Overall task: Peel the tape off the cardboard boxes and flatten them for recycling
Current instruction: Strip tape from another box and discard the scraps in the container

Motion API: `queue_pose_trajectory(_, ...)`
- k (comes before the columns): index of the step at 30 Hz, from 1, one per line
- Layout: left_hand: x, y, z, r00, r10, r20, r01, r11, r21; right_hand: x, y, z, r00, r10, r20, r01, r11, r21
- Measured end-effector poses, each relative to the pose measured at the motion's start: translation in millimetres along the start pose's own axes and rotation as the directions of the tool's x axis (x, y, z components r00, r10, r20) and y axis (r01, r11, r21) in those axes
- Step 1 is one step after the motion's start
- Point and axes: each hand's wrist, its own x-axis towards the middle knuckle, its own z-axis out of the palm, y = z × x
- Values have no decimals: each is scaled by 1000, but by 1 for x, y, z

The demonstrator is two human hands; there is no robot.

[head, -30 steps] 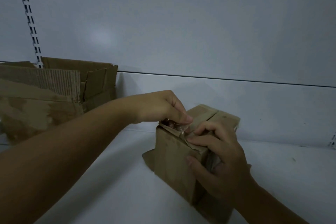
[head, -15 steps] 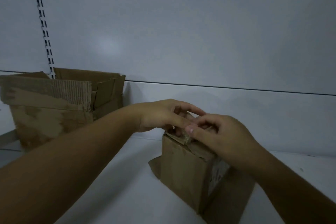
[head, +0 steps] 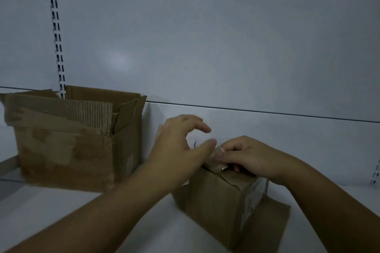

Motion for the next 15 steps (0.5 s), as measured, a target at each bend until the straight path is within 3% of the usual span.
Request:
queue_pose_trajectory(2,-24,-5,9,960,253,-116,-236,961,143,1,0,1,1000,17,-4,-17,1000,11)
queue_pose_trajectory(4,-40,-14,21,933,347,-89,-334,932,138,0,0,2,1000,16,-19,-16,1000,18)
queue_pose_trajectory(15,-55,-37,34,909,417,-17,-408,896,174,2,2,4,998,46,-47,-42,996,85)
